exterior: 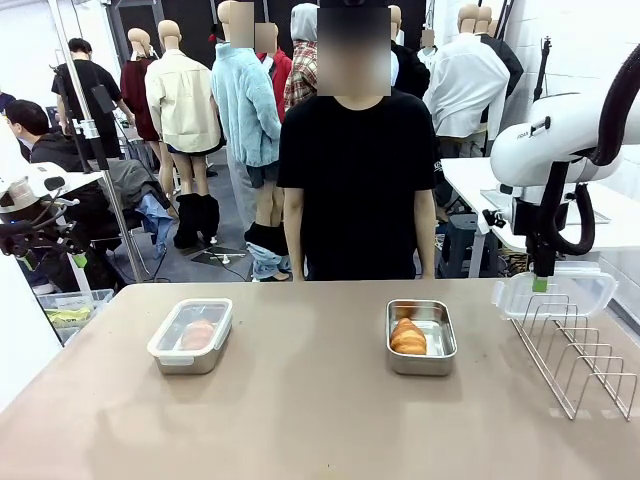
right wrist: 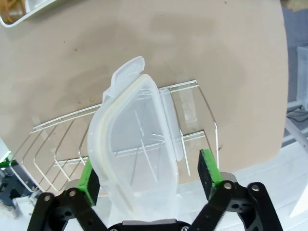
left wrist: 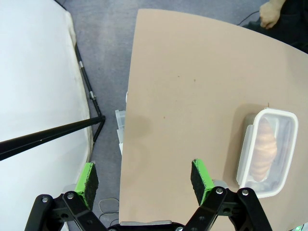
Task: Place the bread in airtight containers.
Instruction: Pick up one Airtight Container lid and hand it to the human.
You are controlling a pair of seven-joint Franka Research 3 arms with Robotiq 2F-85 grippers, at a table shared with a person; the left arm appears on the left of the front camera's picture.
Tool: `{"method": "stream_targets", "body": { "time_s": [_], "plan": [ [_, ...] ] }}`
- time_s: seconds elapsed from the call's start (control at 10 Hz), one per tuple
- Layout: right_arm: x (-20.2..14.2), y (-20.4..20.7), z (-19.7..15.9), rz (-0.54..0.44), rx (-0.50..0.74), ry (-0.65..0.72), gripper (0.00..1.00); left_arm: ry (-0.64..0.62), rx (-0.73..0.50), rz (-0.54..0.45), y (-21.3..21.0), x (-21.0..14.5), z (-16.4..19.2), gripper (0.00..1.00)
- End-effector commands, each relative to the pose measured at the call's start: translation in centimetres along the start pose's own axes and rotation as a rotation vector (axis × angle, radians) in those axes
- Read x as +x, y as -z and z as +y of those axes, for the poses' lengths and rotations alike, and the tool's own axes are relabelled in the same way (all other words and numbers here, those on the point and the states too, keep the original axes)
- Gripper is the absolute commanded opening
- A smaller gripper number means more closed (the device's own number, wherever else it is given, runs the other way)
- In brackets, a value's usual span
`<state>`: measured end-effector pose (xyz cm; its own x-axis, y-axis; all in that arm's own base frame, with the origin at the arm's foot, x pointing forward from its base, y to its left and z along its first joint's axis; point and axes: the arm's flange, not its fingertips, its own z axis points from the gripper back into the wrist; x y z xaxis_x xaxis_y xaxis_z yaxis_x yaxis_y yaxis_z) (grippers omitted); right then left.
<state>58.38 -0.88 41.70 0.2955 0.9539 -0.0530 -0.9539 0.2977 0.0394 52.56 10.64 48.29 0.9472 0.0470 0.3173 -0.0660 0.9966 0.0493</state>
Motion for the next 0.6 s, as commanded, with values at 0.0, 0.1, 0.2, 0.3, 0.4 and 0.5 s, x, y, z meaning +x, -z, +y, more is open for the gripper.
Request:
{"method": "stream_targets", "body": {
  "time_s": [0.0, 0.1, 0.2, 0.3, 0.4, 0.5],
  "plan": [
    [0.15, -0.19, -0.65, 0.035, -0.006, 0.014, 0.62, -0.006, 0.019, -0.001, -0.22, 0.00, 0.02, 1.00],
    [0.16, -0.19, -0.73, 0.034, -0.006, 0.014, 0.43, -0.006, 0.019, -0.001, -0.22, 0.00, 0.02, 1.00],
    [0.10, -0.24, -0.80, 0.034, -0.009, 0.017, 0.24, -0.006, 0.019, -0.001, -0.22, 0.00, 0.02, 1.00],
    [0.05, -0.33, -0.76, 0.038, -0.012, 0.015, 0.05, -0.006, 0.019, -0.001, -0.22, 0.00, 0.02, 1.00],
    [0.01, -0.31, -0.79, 0.043, -0.012, 0.012, 0.00, -0.006, 0.019, -0.001, -0.22, 0.00, 0.02, 1.00],
    [-0.01, -0.28, -0.91, 0.044, -0.014, 0.015, 0.00, -0.006, 0.019, -0.001, -0.22, 0.00, 0.02, 1.00]
  ]
}}
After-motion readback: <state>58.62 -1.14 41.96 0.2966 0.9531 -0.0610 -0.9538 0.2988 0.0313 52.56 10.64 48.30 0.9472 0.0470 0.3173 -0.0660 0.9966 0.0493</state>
